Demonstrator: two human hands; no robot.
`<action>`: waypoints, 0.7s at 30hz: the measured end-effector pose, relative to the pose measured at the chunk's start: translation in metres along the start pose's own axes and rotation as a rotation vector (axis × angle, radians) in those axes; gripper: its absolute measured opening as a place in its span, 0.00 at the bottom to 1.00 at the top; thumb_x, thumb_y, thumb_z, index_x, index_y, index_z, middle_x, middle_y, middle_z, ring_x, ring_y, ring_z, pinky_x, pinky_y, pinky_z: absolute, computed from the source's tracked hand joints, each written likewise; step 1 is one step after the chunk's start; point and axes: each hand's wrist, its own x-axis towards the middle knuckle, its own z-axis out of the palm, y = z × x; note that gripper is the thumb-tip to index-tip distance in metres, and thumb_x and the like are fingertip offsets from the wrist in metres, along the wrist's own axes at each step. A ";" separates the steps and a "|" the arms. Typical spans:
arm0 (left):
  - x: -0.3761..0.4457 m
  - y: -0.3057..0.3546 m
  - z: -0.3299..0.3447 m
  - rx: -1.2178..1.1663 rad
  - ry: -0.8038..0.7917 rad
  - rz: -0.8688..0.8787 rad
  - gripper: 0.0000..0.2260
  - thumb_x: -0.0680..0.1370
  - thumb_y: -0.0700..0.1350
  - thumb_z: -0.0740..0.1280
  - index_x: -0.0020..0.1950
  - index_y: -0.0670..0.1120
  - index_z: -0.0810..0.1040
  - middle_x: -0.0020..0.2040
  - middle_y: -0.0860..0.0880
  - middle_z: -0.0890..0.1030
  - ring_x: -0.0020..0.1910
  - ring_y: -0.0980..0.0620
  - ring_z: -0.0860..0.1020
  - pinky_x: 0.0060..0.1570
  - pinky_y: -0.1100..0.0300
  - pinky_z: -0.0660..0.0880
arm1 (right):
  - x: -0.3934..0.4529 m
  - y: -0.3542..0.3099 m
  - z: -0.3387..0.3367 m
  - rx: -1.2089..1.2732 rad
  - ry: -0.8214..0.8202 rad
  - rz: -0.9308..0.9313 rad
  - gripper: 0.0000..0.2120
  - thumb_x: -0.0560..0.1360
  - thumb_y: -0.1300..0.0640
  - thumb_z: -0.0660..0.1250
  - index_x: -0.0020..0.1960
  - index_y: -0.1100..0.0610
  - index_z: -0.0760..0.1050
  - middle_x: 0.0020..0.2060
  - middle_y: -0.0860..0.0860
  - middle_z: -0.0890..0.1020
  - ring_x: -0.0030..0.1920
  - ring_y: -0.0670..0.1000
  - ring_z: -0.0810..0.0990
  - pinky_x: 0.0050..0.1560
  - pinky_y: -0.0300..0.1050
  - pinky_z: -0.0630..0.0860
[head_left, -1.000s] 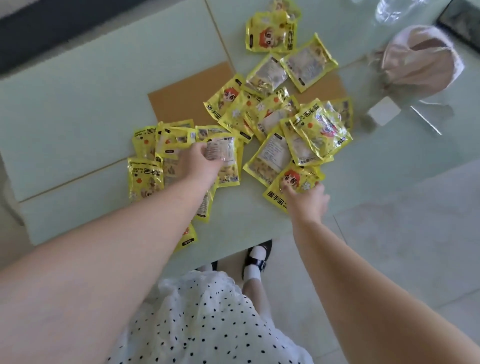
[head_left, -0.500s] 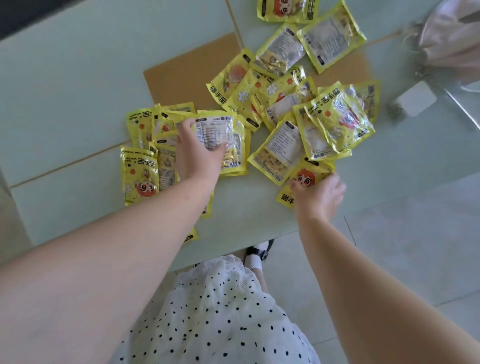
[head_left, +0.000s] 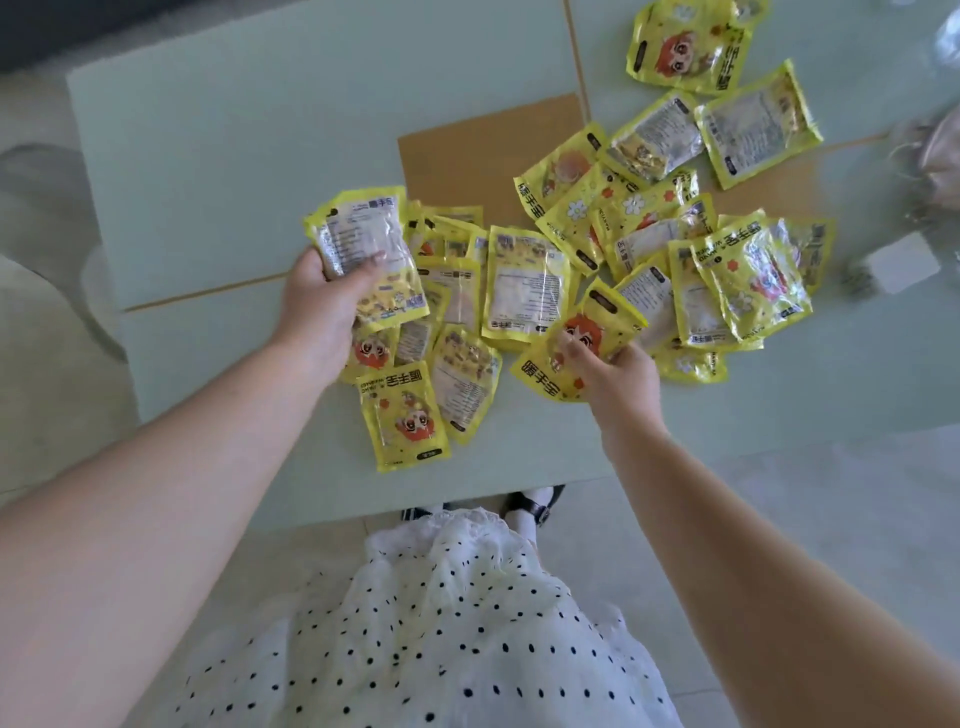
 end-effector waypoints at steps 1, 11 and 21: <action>0.001 0.001 -0.016 0.031 -0.009 -0.013 0.10 0.73 0.36 0.71 0.48 0.48 0.76 0.50 0.46 0.82 0.56 0.43 0.80 0.62 0.41 0.73 | 0.004 -0.010 0.007 -0.048 -0.010 -0.036 0.10 0.71 0.48 0.71 0.36 0.52 0.76 0.33 0.50 0.78 0.33 0.49 0.74 0.35 0.40 0.70; 0.019 -0.049 -0.065 0.464 0.104 0.046 0.08 0.73 0.40 0.72 0.49 0.45 0.75 0.42 0.50 0.79 0.38 0.53 0.75 0.35 0.68 0.72 | 0.043 -0.032 0.065 -0.438 0.190 -0.141 0.17 0.71 0.43 0.70 0.39 0.56 0.70 0.61 0.55 0.73 0.48 0.53 0.72 0.46 0.44 0.70; 0.033 -0.064 -0.052 0.551 0.144 0.066 0.10 0.73 0.42 0.72 0.50 0.44 0.73 0.48 0.47 0.77 0.44 0.49 0.75 0.40 0.59 0.71 | 0.045 -0.041 0.070 -0.412 0.231 -0.167 0.18 0.72 0.46 0.70 0.51 0.59 0.73 0.55 0.55 0.78 0.42 0.53 0.73 0.41 0.43 0.67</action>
